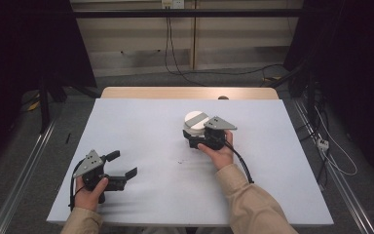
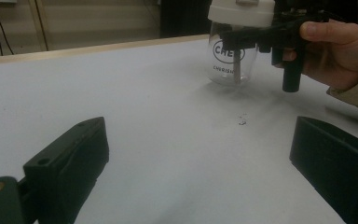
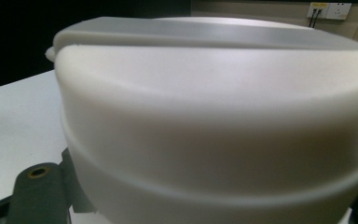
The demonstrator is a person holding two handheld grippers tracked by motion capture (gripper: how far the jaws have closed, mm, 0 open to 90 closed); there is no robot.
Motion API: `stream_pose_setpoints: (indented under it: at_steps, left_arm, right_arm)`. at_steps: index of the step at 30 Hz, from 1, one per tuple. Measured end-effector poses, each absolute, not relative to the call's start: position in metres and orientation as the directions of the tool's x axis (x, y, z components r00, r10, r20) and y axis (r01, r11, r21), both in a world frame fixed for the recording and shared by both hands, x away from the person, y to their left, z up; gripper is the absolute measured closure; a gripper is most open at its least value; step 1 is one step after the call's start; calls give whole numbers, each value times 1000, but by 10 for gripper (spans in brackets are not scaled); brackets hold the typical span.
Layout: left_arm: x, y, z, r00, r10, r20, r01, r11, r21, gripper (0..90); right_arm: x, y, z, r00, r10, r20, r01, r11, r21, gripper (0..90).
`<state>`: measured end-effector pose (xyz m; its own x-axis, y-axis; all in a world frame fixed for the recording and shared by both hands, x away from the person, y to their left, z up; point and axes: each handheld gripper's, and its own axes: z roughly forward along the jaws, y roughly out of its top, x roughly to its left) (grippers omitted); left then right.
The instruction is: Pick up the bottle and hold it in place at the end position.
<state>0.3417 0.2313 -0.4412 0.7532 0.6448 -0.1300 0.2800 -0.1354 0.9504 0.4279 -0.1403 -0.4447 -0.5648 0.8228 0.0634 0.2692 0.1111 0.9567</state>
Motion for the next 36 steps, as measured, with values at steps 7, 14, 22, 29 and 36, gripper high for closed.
stream_pose_setpoints:
  at_steps: [7,14,22,29,36]
  left_arm:
    - [342,232,-442,753,645,-131,282,-137,949,41]
    - [343,231,-443,751,646,-137,288,-134,948,41]
    - [343,231,-444,753,644,-136,289,-138,947,41]
    - [344,231,-444,752,645,-137,290,-138,947,41]
    - [343,231,-444,752,645,-134,291,-142,946,41]
  right_arm:
    - [431,-137,-448,-569,820,61,277,122,953,181]
    - [432,-135,-452,-574,817,63,292,132,947,180]
    - [433,-133,-454,-577,814,60,288,134,948,180]
    - [435,-131,-455,-576,816,54,290,142,946,181]
    - [436,-131,-454,-576,816,47,286,146,947,180]
